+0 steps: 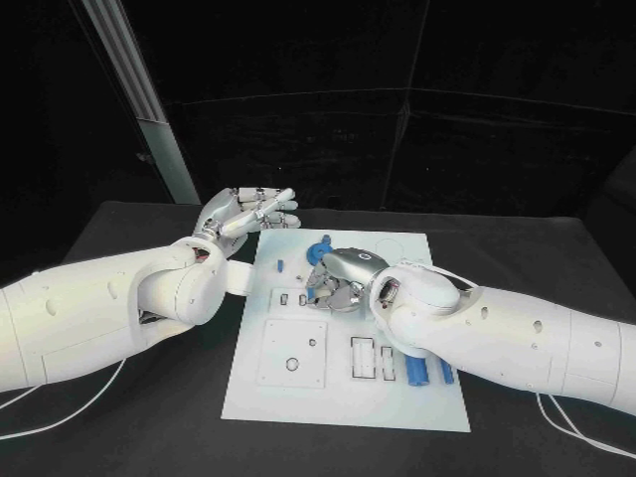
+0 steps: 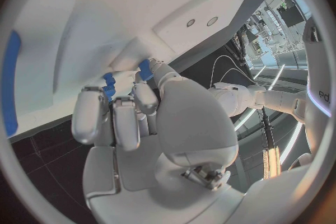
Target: Assemble the parts on the task board
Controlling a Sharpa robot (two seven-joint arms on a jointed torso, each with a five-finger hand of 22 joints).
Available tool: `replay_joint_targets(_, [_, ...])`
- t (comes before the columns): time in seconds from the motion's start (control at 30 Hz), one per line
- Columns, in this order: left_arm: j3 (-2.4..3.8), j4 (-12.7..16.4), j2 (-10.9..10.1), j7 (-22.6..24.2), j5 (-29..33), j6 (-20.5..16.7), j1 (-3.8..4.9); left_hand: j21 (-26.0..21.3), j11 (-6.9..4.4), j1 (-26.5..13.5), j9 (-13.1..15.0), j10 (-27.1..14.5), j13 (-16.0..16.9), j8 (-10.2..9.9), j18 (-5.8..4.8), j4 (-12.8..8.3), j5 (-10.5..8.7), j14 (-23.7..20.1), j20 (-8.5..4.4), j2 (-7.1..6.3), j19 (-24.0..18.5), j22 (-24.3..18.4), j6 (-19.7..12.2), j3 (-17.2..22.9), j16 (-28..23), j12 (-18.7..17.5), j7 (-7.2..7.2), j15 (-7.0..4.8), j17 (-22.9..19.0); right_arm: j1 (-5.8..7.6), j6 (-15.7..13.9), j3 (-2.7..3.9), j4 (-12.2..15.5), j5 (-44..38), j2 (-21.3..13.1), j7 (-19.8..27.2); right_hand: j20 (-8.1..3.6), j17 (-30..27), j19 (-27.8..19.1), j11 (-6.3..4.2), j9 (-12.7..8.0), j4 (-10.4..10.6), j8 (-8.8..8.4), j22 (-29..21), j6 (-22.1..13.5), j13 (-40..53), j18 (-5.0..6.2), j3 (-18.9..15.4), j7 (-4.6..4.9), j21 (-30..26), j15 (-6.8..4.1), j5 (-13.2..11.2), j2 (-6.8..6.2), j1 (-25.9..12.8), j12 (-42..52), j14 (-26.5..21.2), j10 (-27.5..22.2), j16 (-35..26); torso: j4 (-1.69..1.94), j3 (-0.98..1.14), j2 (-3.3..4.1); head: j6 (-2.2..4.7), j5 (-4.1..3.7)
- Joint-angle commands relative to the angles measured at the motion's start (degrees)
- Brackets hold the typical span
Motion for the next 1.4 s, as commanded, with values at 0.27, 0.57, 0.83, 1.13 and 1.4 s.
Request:
replay_joint_targets(0.27, [0.04,-0.15,0.19,-0.05,0.14,1.0,0.12,-0.24,0.28,0.61,-0.06,0.29,-0.09,-0.34,0.37,-0.42,-0.15,0.01,0.28,0.17,0.18,-0.09,0.32,0.0,-0.38,-0.19,0.17,0.29,0.09,-0.14,3.95,-0.16,-0.17,-2.41,-0.43,-1.0,-0.16,2.89,0.08,0.22,-0.09,-0.21,0.29,-0.04,1.05,-0.02,-0.94,0.36,-0.82,0.01,-0.05,-0.35,-0.09,0.21,0.05,3.71,0.0,0.01,-0.07,0.0,-0.01,-0.32,0.26])
replay_joint_targets(0.57, [0.04,-0.27,0.29,-0.11,0.14,1.04,0.12,-0.24,0.28,0.61,-0.06,0.29,-0.09,-0.34,0.37,-0.42,-0.15,0.01,0.28,0.17,0.18,-0.09,0.32,0.0,-0.38,-0.19,0.17,0.29,0.09,-0.14,5.98,-0.16,0.14,-2.96,-0.39,-1.09,0.05,2.69,-0.07,0.54,-0.25,-0.06,-0.31,-0.32,0.56,-0.74,-0.89,-0.04,-0.45,-0.15,0.2,-0.34,-1.72,-1.3,-0.89,3.65,-0.64,-0.14,-0.09,-0.01,0.0,-0.53,0.29])
replay_joint_targets(0.83, [0.04,-0.32,0.3,-0.21,0.14,1.09,0.12,-0.24,0.28,0.61,-0.06,0.29,-0.09,-0.34,0.37,-0.42,-0.15,0.01,0.28,0.17,0.18,-0.09,0.32,0.0,-0.38,-0.19,0.17,0.29,0.09,-0.14,5.6,-0.16,0.17,-3.46,-0.24,-1.65,0.33,2.7,-0.21,0.89,-0.51,0.64,-1.18,-0.56,-0.37,-1.9,-0.84,-1.0,-0.04,-0.3,0.49,0.47,-3.27,-3.29,-2.28,3.64,-1.43,-0.19,-0.09,0.0,0.01,-0.54,0.33])
replay_joint_targets(1.13, [0.04,-0.35,0.27,-0.24,0.14,1.1,0.11,-0.24,0.28,0.61,-0.06,0.29,-0.09,-0.34,0.37,-0.42,-0.15,0.01,0.28,0.17,0.18,-0.09,0.32,0.0,-0.38,-0.19,0.17,0.29,0.09,-0.14,4.08,-0.16,0.08,-3.91,-0.14,-2.58,0.68,2.67,-0.41,1.35,-0.86,1.19,-2.31,-0.91,-2.07,-3.32,-0.77,-2.07,0.44,-0.5,0.87,-1.45,-4.37,-4.61,-3.95,3.62,-2.44,-0.25,-0.08,0.02,-0.01,-0.39,0.28])
replay_joint_targets(1.4, [0.04,-0.37,0.24,-0.35,0.14,1.13,0.11,-0.28,0.3,0.64,-0.06,0.27,-0.1,-0.42,0.36,-0.52,-0.16,0.0,0.28,0.19,0.18,-0.13,0.32,0.03,-0.48,-0.29,0.19,0.3,0.12,-0.14,2.91,-0.16,0.13,-4.0,-0.06,-2.87,1.08,2.39,-0.81,1.91,-1.21,2.62,-3.19,-1.64,-4.4,-5.36,-0.64,-4.54,0.96,-0.88,1.34,-1.87,-5.86,-7.05,-6.26,3.52,-3.88,-0.47,-0.07,0.01,-0.01,-0.12,0.07])
